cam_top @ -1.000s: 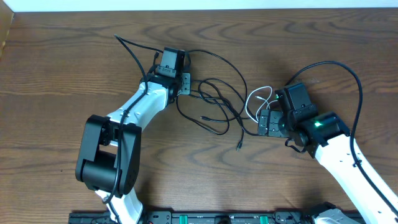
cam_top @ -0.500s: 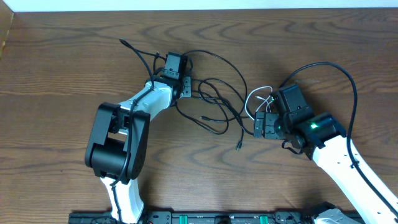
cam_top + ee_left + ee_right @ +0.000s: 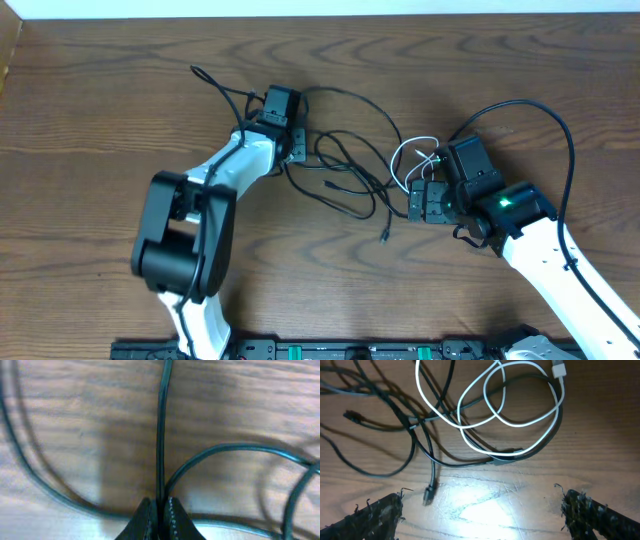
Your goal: Untangle cables
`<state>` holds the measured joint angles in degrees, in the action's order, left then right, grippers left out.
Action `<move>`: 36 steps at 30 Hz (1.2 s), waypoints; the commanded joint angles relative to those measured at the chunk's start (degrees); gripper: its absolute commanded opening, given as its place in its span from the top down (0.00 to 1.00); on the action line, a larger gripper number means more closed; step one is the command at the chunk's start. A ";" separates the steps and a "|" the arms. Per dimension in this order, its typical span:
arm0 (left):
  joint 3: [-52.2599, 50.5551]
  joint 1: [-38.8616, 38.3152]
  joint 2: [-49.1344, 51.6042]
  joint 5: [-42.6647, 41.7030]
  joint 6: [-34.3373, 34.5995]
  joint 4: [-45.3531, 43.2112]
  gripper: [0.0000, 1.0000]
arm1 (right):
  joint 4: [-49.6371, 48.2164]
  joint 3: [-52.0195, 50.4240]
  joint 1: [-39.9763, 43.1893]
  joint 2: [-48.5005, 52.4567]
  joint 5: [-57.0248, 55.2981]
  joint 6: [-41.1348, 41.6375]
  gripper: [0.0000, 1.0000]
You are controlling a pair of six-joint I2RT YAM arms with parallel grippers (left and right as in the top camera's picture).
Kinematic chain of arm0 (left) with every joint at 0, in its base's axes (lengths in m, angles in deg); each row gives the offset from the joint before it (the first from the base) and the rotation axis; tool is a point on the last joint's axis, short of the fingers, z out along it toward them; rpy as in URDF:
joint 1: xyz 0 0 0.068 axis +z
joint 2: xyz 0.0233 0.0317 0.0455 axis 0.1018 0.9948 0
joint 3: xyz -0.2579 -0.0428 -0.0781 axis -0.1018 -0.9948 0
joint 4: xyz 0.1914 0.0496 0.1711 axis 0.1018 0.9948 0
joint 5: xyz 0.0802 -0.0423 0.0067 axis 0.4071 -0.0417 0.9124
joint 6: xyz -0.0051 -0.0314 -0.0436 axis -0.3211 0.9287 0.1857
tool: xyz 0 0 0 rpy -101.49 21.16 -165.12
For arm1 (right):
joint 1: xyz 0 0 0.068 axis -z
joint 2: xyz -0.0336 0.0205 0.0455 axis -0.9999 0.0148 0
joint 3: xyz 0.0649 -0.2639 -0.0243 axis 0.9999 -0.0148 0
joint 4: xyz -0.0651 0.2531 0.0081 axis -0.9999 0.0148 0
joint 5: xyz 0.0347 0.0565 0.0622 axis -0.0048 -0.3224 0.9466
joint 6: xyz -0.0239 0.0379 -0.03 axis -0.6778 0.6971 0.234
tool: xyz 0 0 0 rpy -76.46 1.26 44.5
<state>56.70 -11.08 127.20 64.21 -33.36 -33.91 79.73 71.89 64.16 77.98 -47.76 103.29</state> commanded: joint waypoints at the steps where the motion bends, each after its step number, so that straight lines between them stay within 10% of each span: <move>1: 0.15 0.20 -11.45 -0.50 -0.92 2.16 0.93 | 0.00 0.35 -0.24 -0.46 -0.72 -0.63 0.01; 16: 0.15 0.13 -51.43 -0.74 -2.67 -0.35 0.93 | -0.09 0.35 -0.24 -0.46 -0.70 -0.63 0.01; 36: 0.15 0.09 -56.50 -2.40 -2.08 -1.25 0.93 | -0.55 0.11 -0.42 0.13 0.50 -3.74 0.01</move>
<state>56.44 -11.08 70.83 62.04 -34.89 -34.56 79.34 71.89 64.16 77.98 -48.07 101.95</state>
